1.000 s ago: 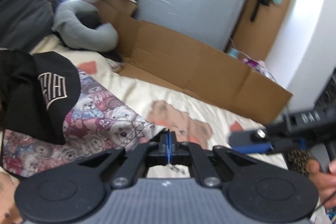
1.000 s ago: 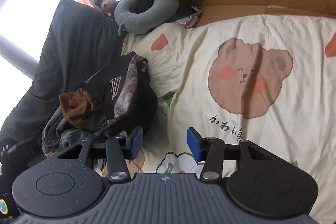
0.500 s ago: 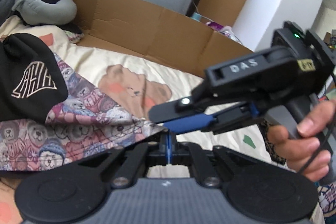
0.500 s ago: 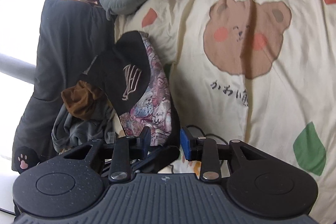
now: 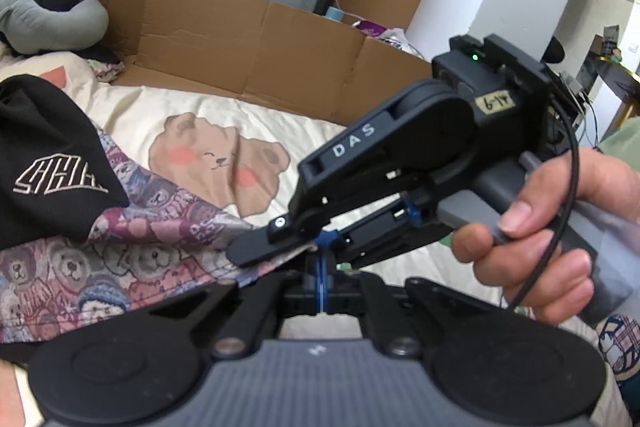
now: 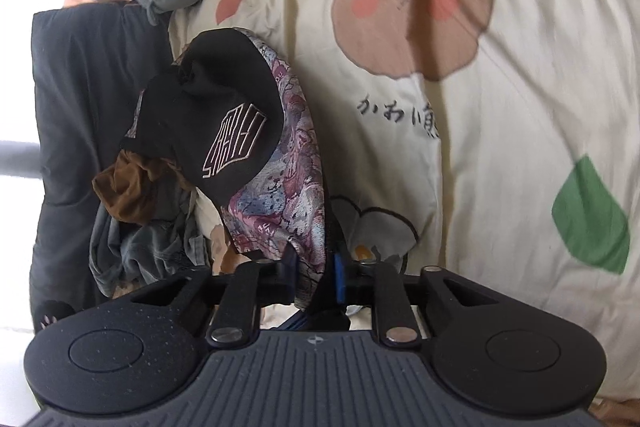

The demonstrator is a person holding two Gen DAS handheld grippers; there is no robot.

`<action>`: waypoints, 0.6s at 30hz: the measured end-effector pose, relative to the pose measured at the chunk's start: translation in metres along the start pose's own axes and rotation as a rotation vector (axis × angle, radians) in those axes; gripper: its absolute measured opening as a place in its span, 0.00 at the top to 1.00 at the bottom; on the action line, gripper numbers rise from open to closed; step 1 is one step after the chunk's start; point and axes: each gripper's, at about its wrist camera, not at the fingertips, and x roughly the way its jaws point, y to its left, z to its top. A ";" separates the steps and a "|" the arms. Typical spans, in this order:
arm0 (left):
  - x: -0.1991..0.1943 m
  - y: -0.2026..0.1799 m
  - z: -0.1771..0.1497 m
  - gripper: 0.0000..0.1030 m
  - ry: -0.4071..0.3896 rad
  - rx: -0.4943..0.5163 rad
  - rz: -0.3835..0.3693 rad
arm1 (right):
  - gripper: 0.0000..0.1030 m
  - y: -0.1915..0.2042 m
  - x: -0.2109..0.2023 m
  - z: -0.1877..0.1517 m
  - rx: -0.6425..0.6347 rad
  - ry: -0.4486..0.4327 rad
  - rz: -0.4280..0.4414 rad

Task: Fold clothes
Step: 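Lift the garment with the left gripper while the right gripper grasps its other edge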

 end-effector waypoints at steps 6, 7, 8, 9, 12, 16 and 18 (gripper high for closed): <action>-0.002 0.016 0.001 0.84 0.043 -0.069 0.012 | 0.93 -0.003 -0.009 0.000 -0.037 -0.020 -0.006; -0.004 0.020 0.000 0.83 0.047 -0.077 0.026 | 0.93 -0.004 -0.012 0.001 -0.039 -0.029 -0.010; -0.006 0.024 -0.001 0.83 0.052 -0.085 0.039 | 0.93 -0.007 -0.015 0.003 -0.038 -0.038 -0.014; -0.008 0.029 -0.002 0.82 0.055 -0.093 0.055 | 0.93 -0.009 -0.018 0.004 -0.038 -0.050 -0.020; -0.015 0.046 -0.001 0.74 0.050 -0.120 0.120 | 0.93 -0.018 -0.030 0.008 -0.031 -0.090 -0.040; -0.026 0.078 0.006 0.59 0.013 -0.173 0.234 | 0.94 -0.033 -0.049 0.011 -0.016 -0.138 -0.078; -0.032 0.096 0.010 0.56 -0.007 -0.197 0.291 | 0.94 -0.041 -0.059 0.011 -0.009 -0.160 -0.095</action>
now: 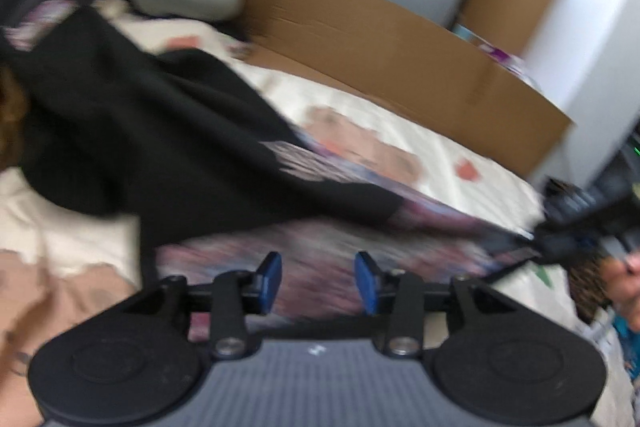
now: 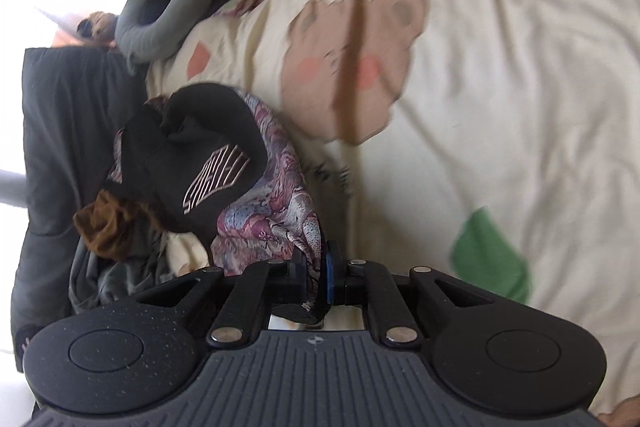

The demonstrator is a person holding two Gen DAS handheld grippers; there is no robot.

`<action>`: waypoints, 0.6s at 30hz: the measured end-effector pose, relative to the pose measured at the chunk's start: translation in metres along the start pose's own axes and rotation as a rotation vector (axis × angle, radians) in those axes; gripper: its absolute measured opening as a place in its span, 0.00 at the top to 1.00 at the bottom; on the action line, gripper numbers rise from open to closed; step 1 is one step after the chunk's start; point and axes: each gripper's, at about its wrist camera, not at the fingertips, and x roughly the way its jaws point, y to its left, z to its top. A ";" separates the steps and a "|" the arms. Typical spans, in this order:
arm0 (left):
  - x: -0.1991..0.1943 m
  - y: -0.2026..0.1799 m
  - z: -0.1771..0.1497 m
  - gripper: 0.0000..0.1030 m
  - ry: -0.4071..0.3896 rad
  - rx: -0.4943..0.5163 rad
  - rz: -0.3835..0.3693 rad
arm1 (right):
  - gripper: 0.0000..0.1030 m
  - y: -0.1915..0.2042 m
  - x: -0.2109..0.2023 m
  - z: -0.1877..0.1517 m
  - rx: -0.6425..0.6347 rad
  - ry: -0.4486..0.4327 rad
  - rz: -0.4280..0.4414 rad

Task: Fold clothes
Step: 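Lift the garment with the left gripper while the right gripper grasps its other edge, then hold the garment with both grippers and pull it out flat across the sheet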

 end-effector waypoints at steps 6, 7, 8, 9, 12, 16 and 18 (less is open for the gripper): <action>-0.003 0.045 0.020 0.41 -0.055 -0.070 0.126 | 0.94 -0.022 -0.028 0.004 0.028 -0.078 -0.071; -0.003 0.051 0.024 0.40 -0.066 -0.077 0.141 | 0.94 -0.027 -0.034 0.004 0.036 -0.094 -0.084; -0.003 0.056 0.027 0.39 -0.073 -0.081 0.154 | 0.94 -0.031 -0.040 0.004 0.040 -0.110 -0.095; -0.001 0.061 0.032 0.37 -0.075 -0.083 0.166 | 0.94 -0.034 -0.045 0.004 0.041 -0.125 -0.105; 0.003 0.073 0.043 0.33 -0.082 -0.082 0.192 | 0.94 -0.042 -0.060 0.004 0.045 -0.165 -0.134; 0.012 0.085 0.055 0.25 -0.090 -0.087 0.208 | 0.94 -0.055 -0.075 0.006 0.062 -0.201 -0.172; 0.018 0.092 0.061 0.19 -0.092 -0.102 0.205 | 0.94 -0.061 -0.082 0.007 0.071 -0.218 -0.189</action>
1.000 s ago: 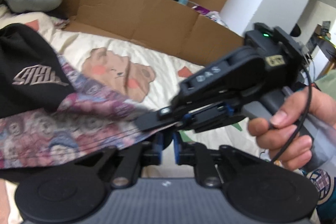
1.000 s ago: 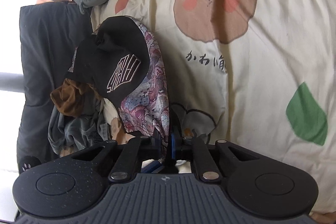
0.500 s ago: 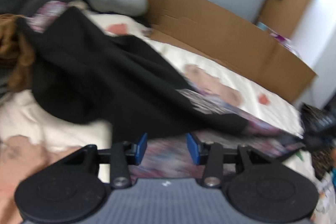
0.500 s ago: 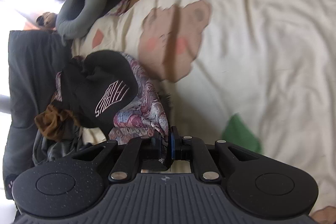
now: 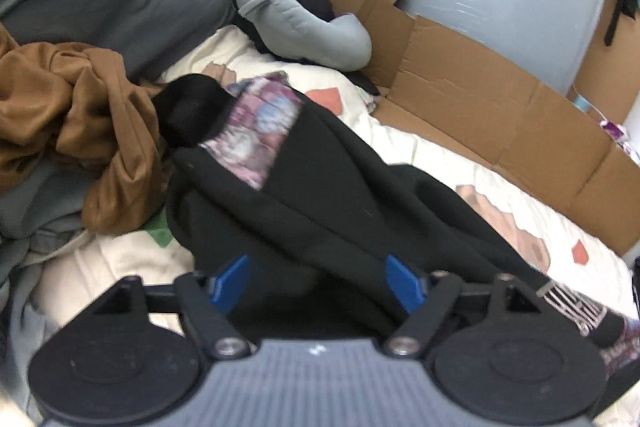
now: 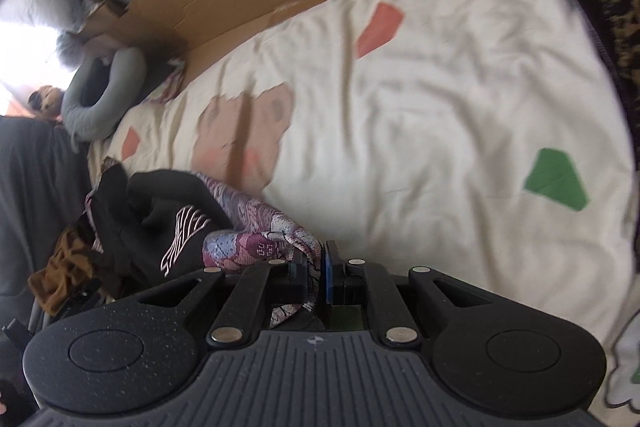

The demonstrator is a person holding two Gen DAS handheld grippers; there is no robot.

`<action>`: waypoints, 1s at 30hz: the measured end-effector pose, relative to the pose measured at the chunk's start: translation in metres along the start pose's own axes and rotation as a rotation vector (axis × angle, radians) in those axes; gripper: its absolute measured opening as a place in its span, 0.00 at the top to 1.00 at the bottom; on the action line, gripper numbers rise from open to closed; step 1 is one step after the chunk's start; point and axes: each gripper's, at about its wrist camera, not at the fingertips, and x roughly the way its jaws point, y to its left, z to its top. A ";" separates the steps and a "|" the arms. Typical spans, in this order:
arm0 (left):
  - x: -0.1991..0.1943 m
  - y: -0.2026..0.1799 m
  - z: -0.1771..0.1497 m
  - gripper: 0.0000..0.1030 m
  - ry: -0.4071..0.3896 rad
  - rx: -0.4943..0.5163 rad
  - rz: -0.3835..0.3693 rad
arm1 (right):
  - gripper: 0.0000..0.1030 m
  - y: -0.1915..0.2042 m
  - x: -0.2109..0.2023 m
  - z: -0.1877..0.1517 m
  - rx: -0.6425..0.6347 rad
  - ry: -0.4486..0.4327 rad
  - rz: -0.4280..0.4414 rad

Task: Fold clothes
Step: 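Hold the garment with both grippers and pull it out flat across the sheet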

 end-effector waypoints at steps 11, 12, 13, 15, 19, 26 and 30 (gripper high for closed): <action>0.042 0.017 0.026 0.17 -0.012 -0.082 0.025 | 0.95 -0.030 -0.023 0.011 0.023 -0.069 -0.091; 0.045 0.016 0.028 0.17 -0.014 -0.088 0.017 | 0.95 -0.032 -0.025 0.011 0.025 -0.075 -0.100; 0.048 0.015 0.030 0.17 -0.018 -0.096 0.009 | 0.95 -0.035 -0.028 0.011 0.028 -0.080 -0.106; 0.051 0.012 0.030 0.18 -0.027 -0.119 -0.012 | 0.95 -0.040 -0.032 0.011 0.036 -0.086 -0.116; 0.058 0.007 0.026 0.26 -0.030 -0.152 -0.034 | 0.95 -0.048 -0.037 0.004 0.048 -0.088 -0.134; 0.058 0.004 0.022 0.95 -0.021 -0.179 -0.036 | 0.95 -0.054 -0.037 -0.012 0.056 -0.068 -0.152; 0.036 0.003 0.020 0.97 -0.025 -0.158 -0.043 | 0.95 -0.052 -0.039 -0.020 0.038 -0.072 -0.161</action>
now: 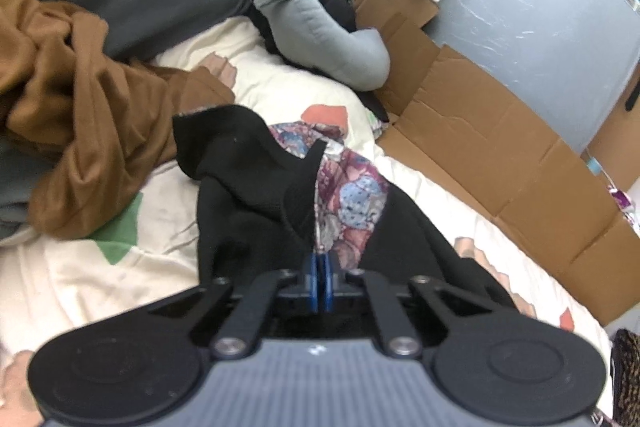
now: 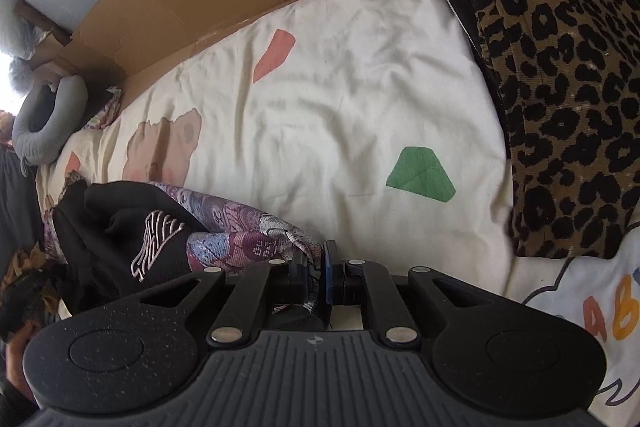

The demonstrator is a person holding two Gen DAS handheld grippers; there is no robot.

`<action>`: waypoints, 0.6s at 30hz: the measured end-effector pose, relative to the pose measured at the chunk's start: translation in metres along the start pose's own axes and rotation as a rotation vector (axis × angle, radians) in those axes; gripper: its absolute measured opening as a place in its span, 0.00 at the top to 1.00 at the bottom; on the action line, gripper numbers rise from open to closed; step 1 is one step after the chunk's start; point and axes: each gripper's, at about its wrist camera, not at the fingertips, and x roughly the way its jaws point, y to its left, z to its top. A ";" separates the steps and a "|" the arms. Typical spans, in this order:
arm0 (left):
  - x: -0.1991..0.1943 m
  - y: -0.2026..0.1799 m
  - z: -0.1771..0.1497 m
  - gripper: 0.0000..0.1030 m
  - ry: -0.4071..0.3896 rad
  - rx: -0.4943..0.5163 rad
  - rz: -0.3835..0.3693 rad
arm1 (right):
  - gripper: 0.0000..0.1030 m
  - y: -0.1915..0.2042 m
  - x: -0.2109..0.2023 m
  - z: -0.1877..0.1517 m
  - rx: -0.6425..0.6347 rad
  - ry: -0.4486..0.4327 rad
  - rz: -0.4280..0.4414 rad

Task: Fold clothes
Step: 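Hold the garment with both grippers and pull it out flat across the sheet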

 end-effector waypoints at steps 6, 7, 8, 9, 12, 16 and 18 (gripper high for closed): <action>-0.049 -0.004 -0.003 0.97 0.020 0.035 -0.014 | 0.95 0.008 -0.012 -0.005 -0.041 -0.021 0.011; -0.058 -0.004 -0.004 0.97 0.023 0.038 -0.017 | 0.95 0.010 -0.014 -0.006 -0.047 -0.023 0.014; -0.068 -0.005 -0.004 0.97 0.027 0.043 -0.021 | 0.95 0.011 -0.017 -0.007 -0.052 -0.024 0.018; -0.077 -0.007 -0.005 0.97 0.031 0.049 -0.023 | 0.95 0.012 -0.019 -0.008 -0.053 -0.026 0.023; -0.102 -0.011 -0.010 0.97 0.043 0.056 -0.022 | 0.95 0.014 -0.028 -0.011 -0.053 -0.033 0.038; -0.134 -0.015 -0.020 0.97 0.059 0.051 -0.020 | 0.95 0.016 -0.043 -0.015 -0.043 -0.042 0.054; -0.147 -0.017 -0.026 0.97 0.069 0.041 -0.020 | 0.95 0.016 -0.052 -0.017 -0.042 -0.044 0.058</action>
